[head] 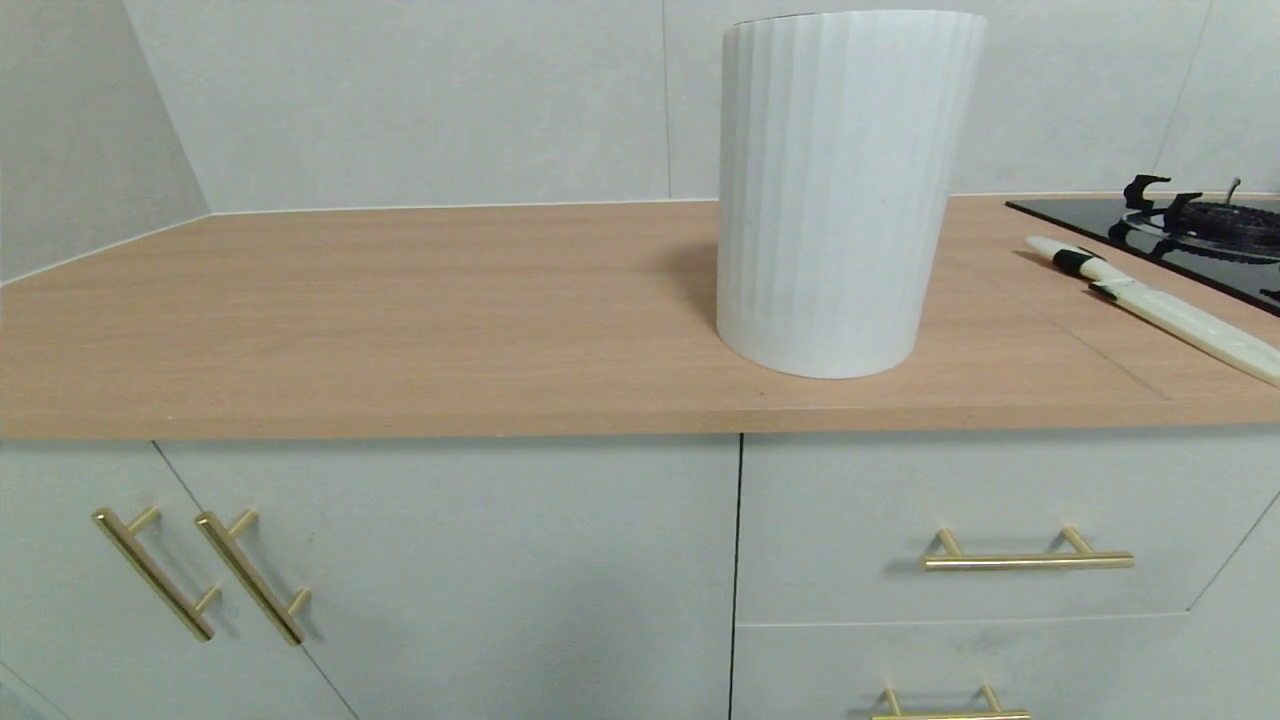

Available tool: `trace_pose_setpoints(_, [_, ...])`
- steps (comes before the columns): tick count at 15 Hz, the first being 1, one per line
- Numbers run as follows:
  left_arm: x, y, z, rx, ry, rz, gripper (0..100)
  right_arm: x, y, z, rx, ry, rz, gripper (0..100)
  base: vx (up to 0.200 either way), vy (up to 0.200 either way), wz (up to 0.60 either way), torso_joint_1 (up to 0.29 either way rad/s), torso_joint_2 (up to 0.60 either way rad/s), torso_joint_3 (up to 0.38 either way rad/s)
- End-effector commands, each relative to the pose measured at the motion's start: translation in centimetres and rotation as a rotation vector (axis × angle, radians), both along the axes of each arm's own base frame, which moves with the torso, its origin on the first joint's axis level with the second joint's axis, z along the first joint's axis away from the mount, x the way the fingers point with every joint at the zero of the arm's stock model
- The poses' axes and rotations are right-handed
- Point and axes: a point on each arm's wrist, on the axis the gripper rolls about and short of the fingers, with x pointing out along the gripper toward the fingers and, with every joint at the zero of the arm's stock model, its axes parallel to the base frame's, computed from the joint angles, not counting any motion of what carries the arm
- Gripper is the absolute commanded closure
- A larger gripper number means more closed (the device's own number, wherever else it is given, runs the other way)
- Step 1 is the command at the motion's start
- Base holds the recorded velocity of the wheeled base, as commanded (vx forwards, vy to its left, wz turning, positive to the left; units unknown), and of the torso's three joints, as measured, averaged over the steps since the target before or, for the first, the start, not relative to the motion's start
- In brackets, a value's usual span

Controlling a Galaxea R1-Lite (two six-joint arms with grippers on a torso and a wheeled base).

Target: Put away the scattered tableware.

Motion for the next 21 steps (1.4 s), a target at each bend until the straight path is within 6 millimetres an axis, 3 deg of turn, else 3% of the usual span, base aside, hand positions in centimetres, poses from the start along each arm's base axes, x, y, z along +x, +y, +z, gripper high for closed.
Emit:
trace_pose_setpoints(1, [0.00,0.00,0.00,-0.001,0.001,-0.001,0,0.01,0.00,0.02,0.000,0.000,-0.001,0,0.000,-0.200,0.00,-0.002,0.00,0.007])
trace_pose_setpoints(3, [0.00,0.00,0.00,-0.001,0.001,-0.001,0,0.01,0.00,0.00,0.000,0.001,-0.001,0,0.000,-0.200,0.00,0.002,0.00,0.007])
trace_pose_setpoints(21, [0.00,0.00,0.00,-0.001,0.001,-0.001,0,0.01,0.00,0.02,-0.002,0.000,-0.001,0,0.000,0.000,0.00,0.001,-0.01,-0.004])
